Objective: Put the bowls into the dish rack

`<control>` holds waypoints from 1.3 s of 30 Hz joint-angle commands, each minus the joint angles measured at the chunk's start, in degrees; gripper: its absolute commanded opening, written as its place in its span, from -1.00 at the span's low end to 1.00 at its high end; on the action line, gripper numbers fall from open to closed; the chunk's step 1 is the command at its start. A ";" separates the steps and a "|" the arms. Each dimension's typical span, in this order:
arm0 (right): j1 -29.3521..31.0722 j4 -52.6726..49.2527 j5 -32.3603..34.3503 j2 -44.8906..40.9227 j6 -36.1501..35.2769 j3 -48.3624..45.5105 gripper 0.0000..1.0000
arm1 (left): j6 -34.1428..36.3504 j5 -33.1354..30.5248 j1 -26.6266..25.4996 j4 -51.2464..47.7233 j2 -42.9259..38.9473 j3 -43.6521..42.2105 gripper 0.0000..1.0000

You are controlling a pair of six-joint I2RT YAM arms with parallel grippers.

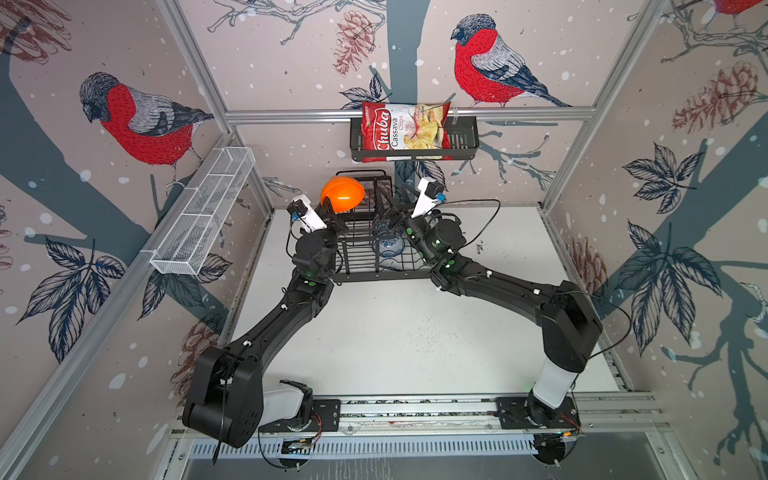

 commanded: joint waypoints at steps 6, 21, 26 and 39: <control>-2.43 -8.54 -4.50 -2.00 25.98 2.56 0.71 | 12.99 -5.56 -5.59 21.82 2.78 -5.75 -1.00; -2.06 -4.91 -19.37 4.13 45.89 6.12 0.52 | 17.33 -7.49 -6.47 25.09 4.04 -5.78 -1.00; -1.53 -2.74 -20.73 5.31 47.59 6.59 0.56 | 17.31 -7.59 -6.77 24.87 4.30 -5.99 -1.00; -3.32 6.45 -26.08 7.08 59.26 5.35 0.53 | 17.29 -6.39 -7.78 24.07 5.61 -5.36 -1.00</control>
